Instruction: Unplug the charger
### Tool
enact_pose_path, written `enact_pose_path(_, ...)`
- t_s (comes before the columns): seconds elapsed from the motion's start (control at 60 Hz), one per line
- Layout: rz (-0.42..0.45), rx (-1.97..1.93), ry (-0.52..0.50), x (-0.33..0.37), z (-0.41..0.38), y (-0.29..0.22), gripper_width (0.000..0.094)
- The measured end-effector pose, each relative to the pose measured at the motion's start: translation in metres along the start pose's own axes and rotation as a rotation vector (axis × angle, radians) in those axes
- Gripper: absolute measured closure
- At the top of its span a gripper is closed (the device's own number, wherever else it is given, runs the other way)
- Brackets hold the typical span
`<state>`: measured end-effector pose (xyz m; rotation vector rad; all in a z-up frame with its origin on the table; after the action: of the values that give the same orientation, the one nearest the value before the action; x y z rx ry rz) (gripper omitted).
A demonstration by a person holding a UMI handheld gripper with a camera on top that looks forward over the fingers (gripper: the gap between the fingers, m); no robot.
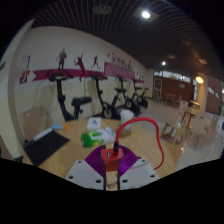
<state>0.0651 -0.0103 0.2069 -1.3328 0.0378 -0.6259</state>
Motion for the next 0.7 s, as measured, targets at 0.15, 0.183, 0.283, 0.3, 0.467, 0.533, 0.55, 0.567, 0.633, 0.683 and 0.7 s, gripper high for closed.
enact_pose_path(0.15, -0.197, 0.052, -0.051, -0.025, 0.032, 0.076, 0.0785)
enact_pose_path(0.183, -0.243, 0.063, -0.075, -0.031, 0.03, 0.09, 0.0777)
enact_pose_path(0.283, -0.35, 0.102, -0.153, -0.045, 0.03, 0.134, 0.0758)
enact_pose_path(0.3, -0.361, 0.109, -0.166, -0.047, 0.029, 0.139, 0.0751)
enact_pose_path(0.467, -0.449, 0.131, -0.272, -0.058, 0.022, 0.165, 0.0633)
enact_pose_path(0.533, -0.456, 0.118, -0.28, -0.054, 0.027, 0.165, 0.0452)
enact_pose_path(0.55, -0.45, 0.114, -0.28, -0.053, 0.027, 0.163, 0.0372)
enact_pose_path(0.567, -0.445, 0.111, -0.28, -0.051, 0.029, 0.16, 0.0293)
enact_pose_path(0.633, -0.433, 0.102, -0.272, -0.033, 0.034, 0.147, 0.01)
enact_pose_path(0.683, -0.426, 0.08, -0.269, -0.01, 0.04, 0.132, 0.0087)
enact_pose_path(0.7, -0.42, 0.072, -0.27, -0.002, 0.041, 0.126, 0.0081)
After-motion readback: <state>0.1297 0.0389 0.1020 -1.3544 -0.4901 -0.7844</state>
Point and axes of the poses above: the point between the fingertips, and its own axes, seen from behind it with the camera up: z to the right, y down, x backward, against the way the camera looks, the point moved 8 cm from there along x, backward, against the way the camera looks, and after that the axes turned 14 degrees about x, right-handed, at the moved point
